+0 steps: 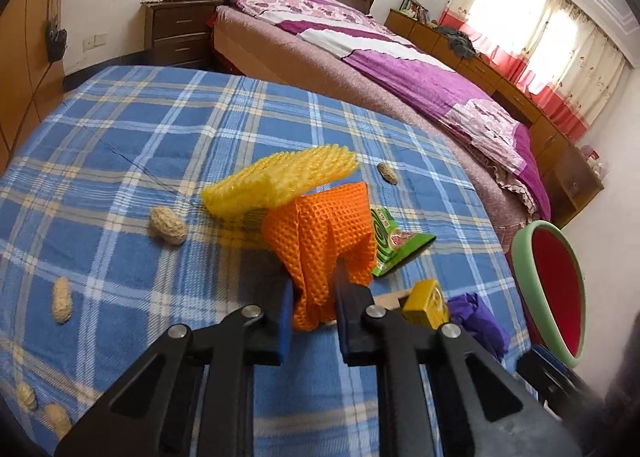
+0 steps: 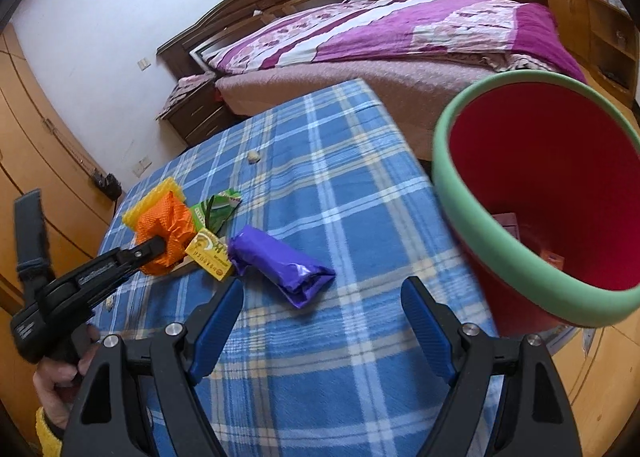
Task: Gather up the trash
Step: 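Grasp the purple bag with the right tool while the left tool lifts the orange net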
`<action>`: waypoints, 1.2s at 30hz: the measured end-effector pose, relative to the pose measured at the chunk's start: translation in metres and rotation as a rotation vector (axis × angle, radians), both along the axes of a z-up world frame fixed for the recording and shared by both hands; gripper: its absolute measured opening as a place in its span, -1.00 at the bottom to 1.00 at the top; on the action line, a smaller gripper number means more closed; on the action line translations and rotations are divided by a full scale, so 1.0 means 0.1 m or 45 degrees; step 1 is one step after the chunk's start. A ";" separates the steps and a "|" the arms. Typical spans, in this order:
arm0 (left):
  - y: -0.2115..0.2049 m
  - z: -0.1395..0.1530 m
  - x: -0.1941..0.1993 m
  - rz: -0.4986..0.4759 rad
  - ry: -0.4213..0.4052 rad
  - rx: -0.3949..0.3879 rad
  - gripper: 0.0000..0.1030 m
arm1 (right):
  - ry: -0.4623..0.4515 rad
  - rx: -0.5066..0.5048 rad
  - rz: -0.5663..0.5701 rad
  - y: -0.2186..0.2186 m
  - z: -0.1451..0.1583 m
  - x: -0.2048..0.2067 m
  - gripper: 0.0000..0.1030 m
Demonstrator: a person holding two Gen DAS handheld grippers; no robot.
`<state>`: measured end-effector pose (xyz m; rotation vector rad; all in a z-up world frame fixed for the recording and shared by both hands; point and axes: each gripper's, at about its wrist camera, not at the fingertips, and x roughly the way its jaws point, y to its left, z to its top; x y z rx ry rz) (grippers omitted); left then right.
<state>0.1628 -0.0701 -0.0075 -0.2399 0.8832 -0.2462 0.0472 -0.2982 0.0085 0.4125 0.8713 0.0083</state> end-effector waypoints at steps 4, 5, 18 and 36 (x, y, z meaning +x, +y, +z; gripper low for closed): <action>0.07 0.09 -0.15 -0.019 -0.029 -0.001 -0.66 | 0.012 -0.019 0.033 0.07 -0.03 0.09 0.61; 0.10 0.10 -0.20 -0.023 -0.033 -0.001 -0.66 | 0.013 -0.026 0.040 0.09 -0.04 0.12 0.61; 0.30 0.17 -0.53 -0.019 -0.049 -0.008 -0.67 | 0.011 -0.117 0.106 0.27 -0.13 0.24 0.02; 0.71 0.35 -0.80 0.125 -0.154 -0.046 -0.67 | 0.000 -0.137 0.065 0.28 -0.06 -0.03 -0.62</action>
